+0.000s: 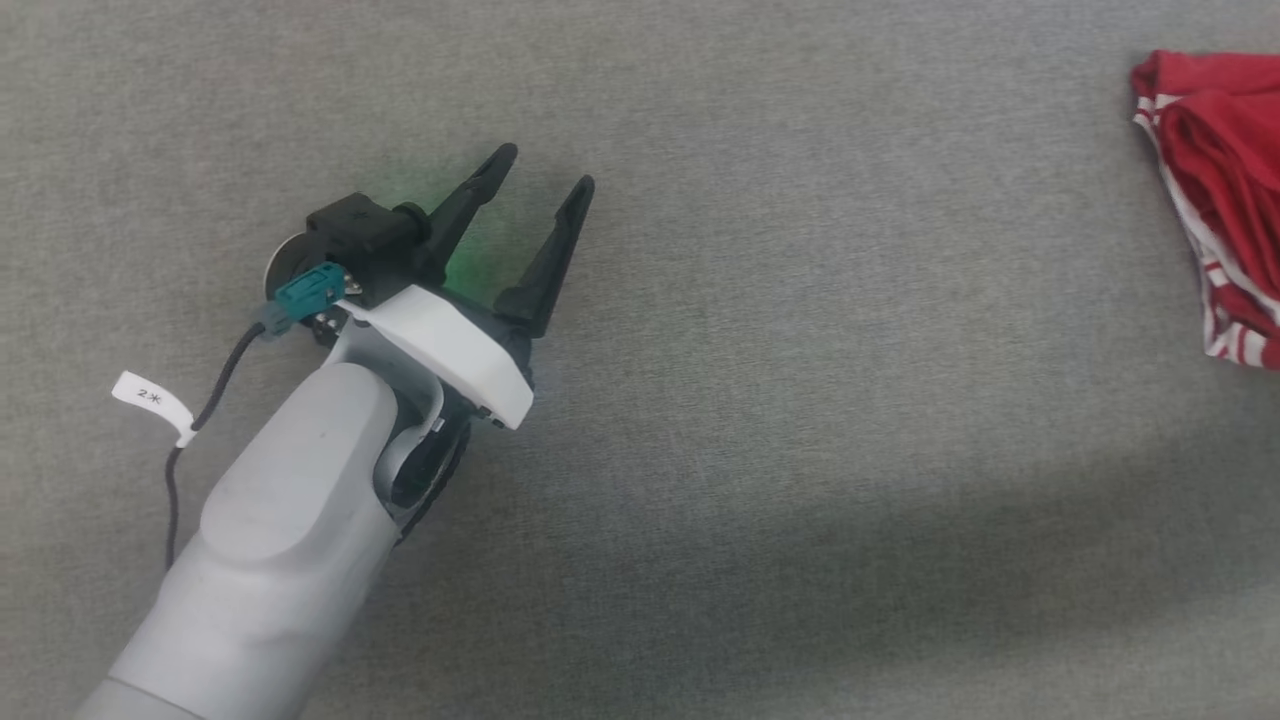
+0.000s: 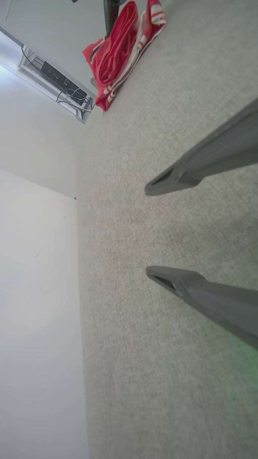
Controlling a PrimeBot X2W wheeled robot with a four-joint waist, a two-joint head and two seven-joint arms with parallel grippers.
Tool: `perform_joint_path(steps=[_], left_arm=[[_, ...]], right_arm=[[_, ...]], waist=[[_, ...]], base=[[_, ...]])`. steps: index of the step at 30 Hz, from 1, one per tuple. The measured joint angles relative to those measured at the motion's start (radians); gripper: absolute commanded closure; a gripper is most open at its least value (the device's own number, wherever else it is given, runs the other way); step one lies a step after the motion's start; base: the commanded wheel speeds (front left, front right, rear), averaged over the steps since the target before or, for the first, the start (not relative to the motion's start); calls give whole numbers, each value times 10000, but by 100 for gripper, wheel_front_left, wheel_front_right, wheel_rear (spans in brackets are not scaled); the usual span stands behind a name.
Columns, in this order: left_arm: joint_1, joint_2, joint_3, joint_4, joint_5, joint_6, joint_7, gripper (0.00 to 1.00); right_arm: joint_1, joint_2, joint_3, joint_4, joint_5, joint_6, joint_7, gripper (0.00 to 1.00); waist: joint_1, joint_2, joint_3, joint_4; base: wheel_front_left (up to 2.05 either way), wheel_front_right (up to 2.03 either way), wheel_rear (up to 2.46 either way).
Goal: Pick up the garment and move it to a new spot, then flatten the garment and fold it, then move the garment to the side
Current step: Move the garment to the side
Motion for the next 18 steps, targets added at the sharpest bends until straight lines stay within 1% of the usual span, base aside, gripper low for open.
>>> perform_joint_path(steps=[3, 4, 5, 6, 7, 8, 14, 18], left_arm=[[-32, -56, 21, 19, -52, -2, 0, 0], [-30, -42, 81, 33, -69, -2, 0, 0], [-26, -36, 142, 29, -86, 0, 0, 0], [7, -23, 207, 27, -144, 0, 0, 0], [64, -2, 276, 31, -167, 0, 0, 0], [135, 29, 349, 29, -182, 0, 2, 0], [752, 163, 823, -84, -255, 0, 2, 0], [1244, 192, 1124, -65, -259, 2, 2, 0]], right_arm=[[-195, 46, 107, 571, -31, -2, -291, 100], [-257, 33, 127, 746, -35, -2, -383, 87], [-315, 12, 188, 888, -56, -2, -428, 63], [-377, 8, 249, 1011, -71, -2, -485, 41], [-447, -8, 293, 1118, -77, -2, -508, 9], [-514, -42, 314, 1241, -75, -2, -533, 0], [-630, -79, 646, 1465, 86, -2, -980, 0], [-546, -79, 911, 1342, 418, -2, -1296, 0]], waist=[[0, 0, 22, 158], [0, 0, 13, 204], [0, 0, -13, 241], [0, 0, -60, 266], [0, 0, -117, 286], [0, 0, -183, 306], [0, 0, -771, 407], [0, 0, -1288, 514]], base=[[0, 0, 0], [0, 0, 0], [0, 0, 0], [0, 0, 0], [0, 0, 0], [0, 0, 0], [0, 0, 0], [0, 0, 0]])
